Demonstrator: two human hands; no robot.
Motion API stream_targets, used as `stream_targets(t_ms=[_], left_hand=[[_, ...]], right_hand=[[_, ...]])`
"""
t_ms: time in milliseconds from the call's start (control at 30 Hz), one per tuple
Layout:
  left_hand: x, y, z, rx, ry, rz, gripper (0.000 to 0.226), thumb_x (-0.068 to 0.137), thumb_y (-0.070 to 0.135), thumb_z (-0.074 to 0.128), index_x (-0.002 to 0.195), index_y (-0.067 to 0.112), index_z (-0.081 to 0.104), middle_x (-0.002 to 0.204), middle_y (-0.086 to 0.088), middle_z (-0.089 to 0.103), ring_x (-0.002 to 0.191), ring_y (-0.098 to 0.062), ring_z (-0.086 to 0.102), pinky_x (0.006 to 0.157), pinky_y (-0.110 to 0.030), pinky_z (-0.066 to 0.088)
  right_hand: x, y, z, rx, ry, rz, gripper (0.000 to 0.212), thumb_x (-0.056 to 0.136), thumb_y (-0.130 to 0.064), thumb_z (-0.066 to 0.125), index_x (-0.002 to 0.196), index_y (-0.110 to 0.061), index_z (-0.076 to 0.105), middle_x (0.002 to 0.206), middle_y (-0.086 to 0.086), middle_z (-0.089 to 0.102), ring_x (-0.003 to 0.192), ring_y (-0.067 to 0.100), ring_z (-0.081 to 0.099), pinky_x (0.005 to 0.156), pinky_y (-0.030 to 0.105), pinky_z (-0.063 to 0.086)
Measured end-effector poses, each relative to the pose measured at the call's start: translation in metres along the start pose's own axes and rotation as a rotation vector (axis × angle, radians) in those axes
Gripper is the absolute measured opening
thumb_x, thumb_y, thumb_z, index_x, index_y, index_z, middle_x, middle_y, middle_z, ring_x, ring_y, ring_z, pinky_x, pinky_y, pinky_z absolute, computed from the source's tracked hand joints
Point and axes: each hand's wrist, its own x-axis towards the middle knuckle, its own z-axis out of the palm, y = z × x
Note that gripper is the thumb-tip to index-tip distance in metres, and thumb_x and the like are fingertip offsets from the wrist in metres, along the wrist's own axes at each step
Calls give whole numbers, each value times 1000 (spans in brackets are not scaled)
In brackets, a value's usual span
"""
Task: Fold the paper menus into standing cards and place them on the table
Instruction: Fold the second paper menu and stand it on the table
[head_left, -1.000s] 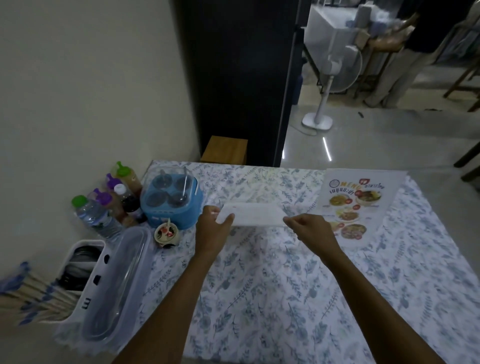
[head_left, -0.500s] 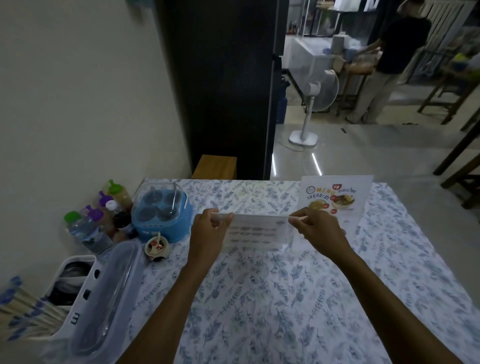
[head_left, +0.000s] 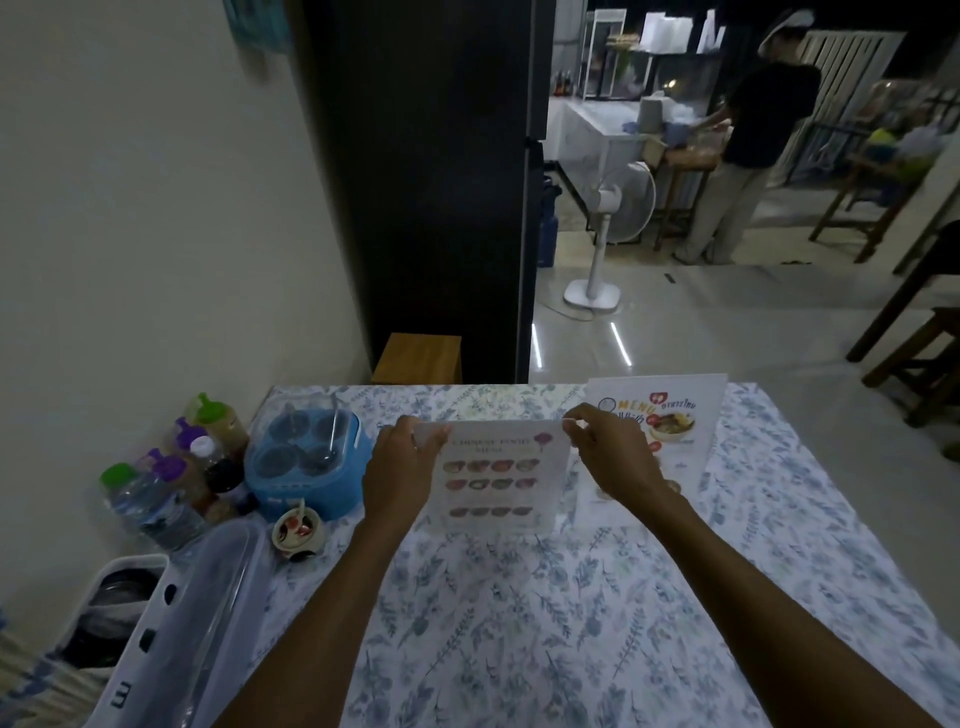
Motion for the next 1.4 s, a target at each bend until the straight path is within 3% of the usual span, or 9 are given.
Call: stream_targets(t_ms=[133, 300, 400, 633, 900, 1067, 1400], left_hand=[[19, 9, 2, 128, 8, 17, 48, 96, 59, 46, 112, 15, 56, 108, -6, 61, 96, -29, 63, 80, -45, 54], [45, 6, 5, 169, -31, 15, 39, 94, 58, 44, 98, 22, 56, 99, -1, 65, 87, -26, 65, 77, -47, 57], [56, 2, 8, 181, -46, 16, 43, 90, 66, 43, 95, 25, 55, 95, 3, 66, 82, -23, 66, 76, -46, 58], [71, -2, 11, 192, -73, -7, 34, 87, 62, 49, 86, 28, 54, 88, 1, 68, 79, -25, 64, 74, -43, 57], [76, 10, -1, 268, -166, 70, 31, 93, 46, 48, 117, 28, 54, 105, -5, 69, 93, -29, 66, 79, -42, 54], [72, 9, -4, 314, -185, 176, 23, 96, 38, 47, 118, 34, 48, 110, -2, 68, 94, -24, 66, 80, -45, 57], [62, 28, -8, 305, -227, 198, 50, 98, 38, 51, 145, 28, 41, 141, -8, 51, 123, -27, 56, 96, -43, 48]], right_hand=[[24, 0, 5, -30, 6, 19, 22, 102, -28, 52, 106, -14, 68, 81, 5, 74, 63, 15, 65, 54, 22, 46], [48, -1, 6, -100, -49, 33, 16, 101, -27, 52, 100, -16, 64, 76, 4, 71, 58, 16, 64, 50, 28, 51], [56, 0, 9, -127, -50, 34, 16, 100, -27, 51, 101, -16, 62, 80, 7, 73, 63, 19, 67, 56, 33, 55], [65, -2, 14, -239, -61, 14, 14, 98, -22, 56, 108, -13, 60, 88, 9, 71, 70, 22, 67, 65, 38, 60], [78, -4, 6, -276, -122, 27, 17, 96, -25, 58, 106, -14, 65, 93, 7, 71, 75, 20, 67, 71, 37, 59], [79, 1, 0, -246, -142, 8, 26, 91, -28, 66, 116, -20, 66, 107, 6, 73, 85, 19, 68, 77, 37, 59], [69, -2, -4, -197, -206, -10, 50, 94, -24, 63, 141, -19, 48, 119, 9, 72, 99, 24, 69, 86, 40, 58]])
